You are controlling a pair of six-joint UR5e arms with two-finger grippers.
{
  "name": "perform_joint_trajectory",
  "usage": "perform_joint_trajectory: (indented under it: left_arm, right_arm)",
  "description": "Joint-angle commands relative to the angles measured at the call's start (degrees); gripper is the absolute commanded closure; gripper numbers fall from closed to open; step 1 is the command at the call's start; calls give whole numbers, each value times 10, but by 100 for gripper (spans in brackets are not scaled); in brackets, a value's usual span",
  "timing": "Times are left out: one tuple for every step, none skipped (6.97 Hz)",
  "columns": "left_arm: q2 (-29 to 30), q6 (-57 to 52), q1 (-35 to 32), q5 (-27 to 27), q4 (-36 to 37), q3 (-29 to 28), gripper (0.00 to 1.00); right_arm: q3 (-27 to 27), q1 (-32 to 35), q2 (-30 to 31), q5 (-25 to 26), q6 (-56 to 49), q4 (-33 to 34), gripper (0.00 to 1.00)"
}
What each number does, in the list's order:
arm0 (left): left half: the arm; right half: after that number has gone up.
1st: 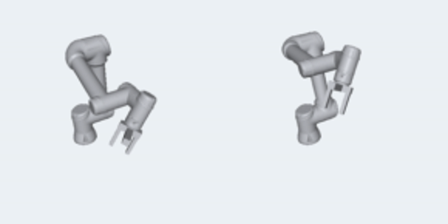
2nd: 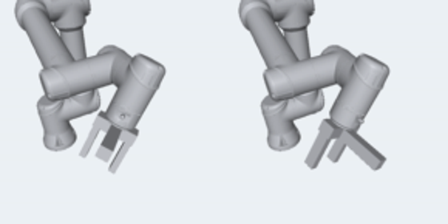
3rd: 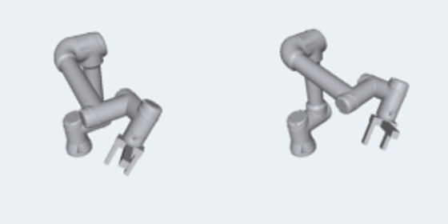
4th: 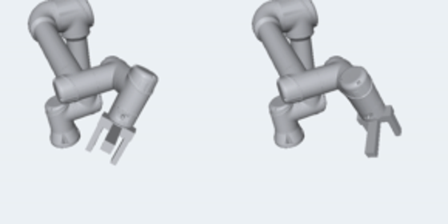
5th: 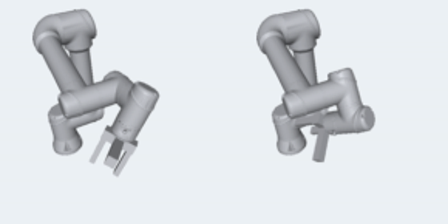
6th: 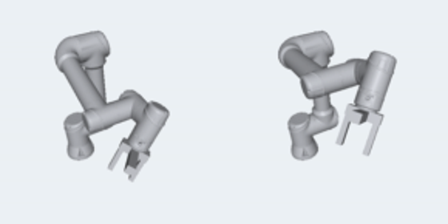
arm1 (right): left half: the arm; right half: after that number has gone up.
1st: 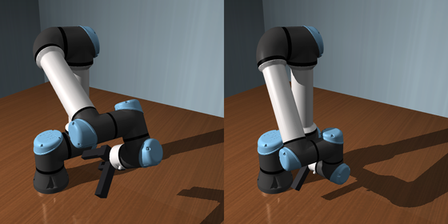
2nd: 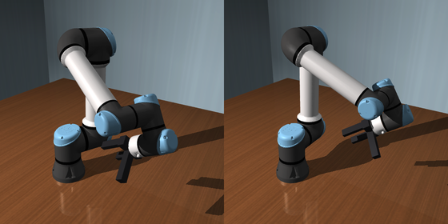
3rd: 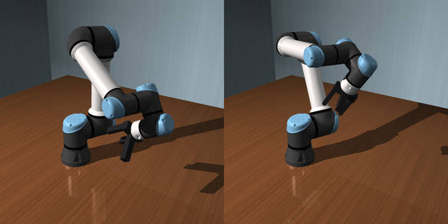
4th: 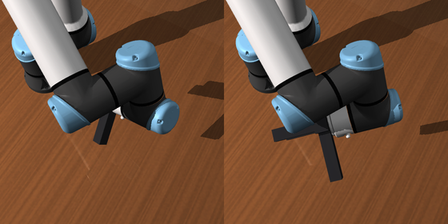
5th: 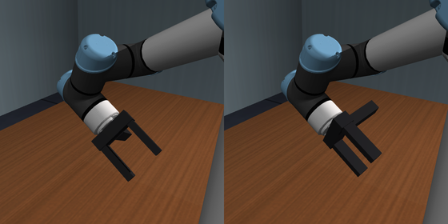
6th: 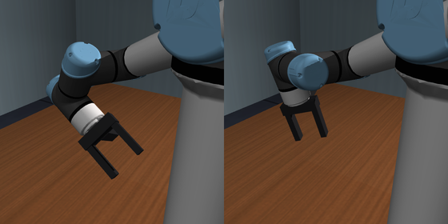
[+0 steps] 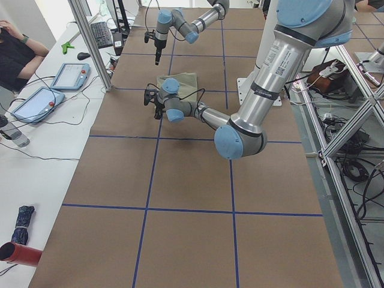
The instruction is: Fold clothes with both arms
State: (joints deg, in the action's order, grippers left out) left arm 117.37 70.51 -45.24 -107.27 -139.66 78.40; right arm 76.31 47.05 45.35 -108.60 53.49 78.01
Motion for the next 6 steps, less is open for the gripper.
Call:
perform_joint_trajectory:
  left_arm:
    - [-74,-136,-46,-32,44,73,0]
    - [-118,-239,-93,-67,61,103,0]
    - [-165,-360,-158,-110,67,114,0]
    - [-211,-460,-212,-124,68,114,0]
    - [-243,-547,-272,-150,85,114,0]
    - [-253,-658,-339,-172,147,115,0]
  right_arm:
    - [49,67,87,-55,-141,7,0]
    - [87,123,158,-98,-241,7,0]
    - [103,193,219,-154,-357,7,0]
    - [104,260,259,-198,-424,9,0]
    - [103,310,298,-235,-452,20,0]
    - [103,345,346,-237,-511,21,0]
